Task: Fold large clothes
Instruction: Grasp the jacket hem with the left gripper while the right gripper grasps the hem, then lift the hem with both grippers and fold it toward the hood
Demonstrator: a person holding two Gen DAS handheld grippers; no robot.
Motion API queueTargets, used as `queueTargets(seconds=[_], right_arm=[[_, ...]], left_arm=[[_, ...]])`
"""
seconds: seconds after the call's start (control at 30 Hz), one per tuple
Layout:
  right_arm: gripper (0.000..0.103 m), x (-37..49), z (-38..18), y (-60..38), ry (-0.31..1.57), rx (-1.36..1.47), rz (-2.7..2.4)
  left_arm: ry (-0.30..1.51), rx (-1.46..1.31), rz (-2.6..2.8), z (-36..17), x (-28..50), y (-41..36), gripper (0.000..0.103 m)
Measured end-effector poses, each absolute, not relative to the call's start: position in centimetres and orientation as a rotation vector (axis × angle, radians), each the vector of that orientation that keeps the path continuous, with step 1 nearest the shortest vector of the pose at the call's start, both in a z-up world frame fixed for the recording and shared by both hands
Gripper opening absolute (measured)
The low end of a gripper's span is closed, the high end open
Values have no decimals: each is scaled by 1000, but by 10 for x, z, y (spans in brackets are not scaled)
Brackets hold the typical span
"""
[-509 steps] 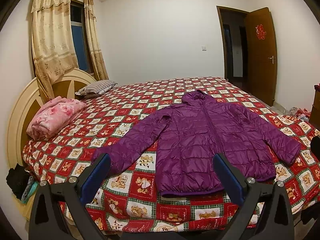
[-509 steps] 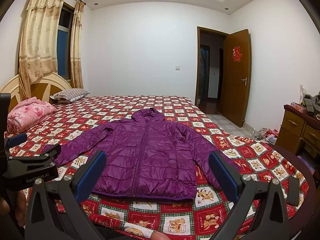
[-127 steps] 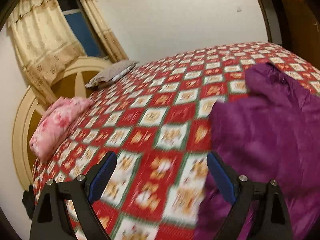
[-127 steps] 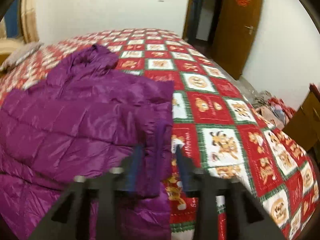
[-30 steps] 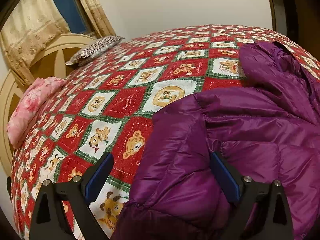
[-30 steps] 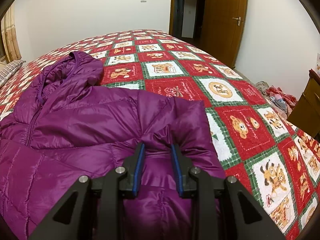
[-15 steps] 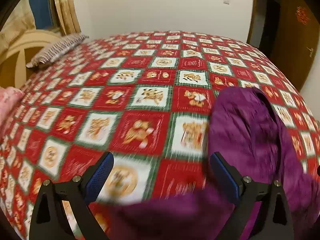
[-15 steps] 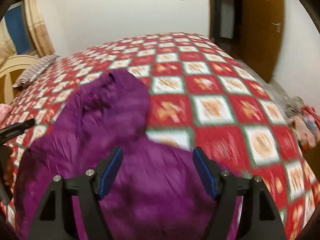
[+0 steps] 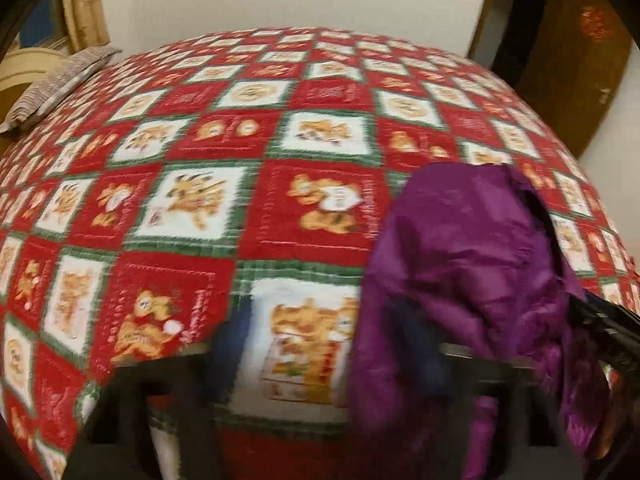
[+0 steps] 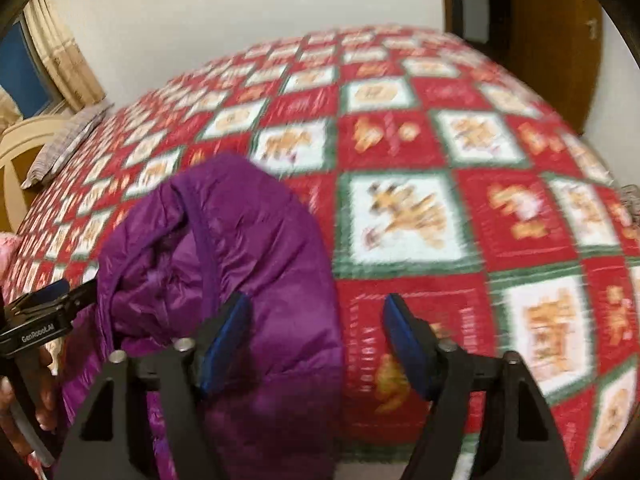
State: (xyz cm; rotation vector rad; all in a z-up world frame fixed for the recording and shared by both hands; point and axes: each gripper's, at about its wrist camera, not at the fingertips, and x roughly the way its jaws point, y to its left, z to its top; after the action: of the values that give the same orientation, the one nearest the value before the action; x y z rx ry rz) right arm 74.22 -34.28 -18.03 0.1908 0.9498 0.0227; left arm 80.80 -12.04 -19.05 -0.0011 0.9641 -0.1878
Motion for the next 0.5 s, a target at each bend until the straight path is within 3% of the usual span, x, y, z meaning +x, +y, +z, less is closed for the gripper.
queueTargets(seconds=[0.03,0.07,0.1,0.33,0.5], right_arm=[[45,739,-181,-335,934,138,37],[21,739,-181,-333,932,122,53],[11,736,-178,-330,921,120,69],[8,687,-128,-322,719,30,65],[8,628,-94,-302,541,-94,53]], left_arm=[[945,17,-229,-188,805,-125,10],[951,32,-285,-187,802,-131,0],[928,58,-271,-183,797,-133,0],[701,105,-281,-117,747,-125,0],[483,160,-311,-75,670,-115,0]])
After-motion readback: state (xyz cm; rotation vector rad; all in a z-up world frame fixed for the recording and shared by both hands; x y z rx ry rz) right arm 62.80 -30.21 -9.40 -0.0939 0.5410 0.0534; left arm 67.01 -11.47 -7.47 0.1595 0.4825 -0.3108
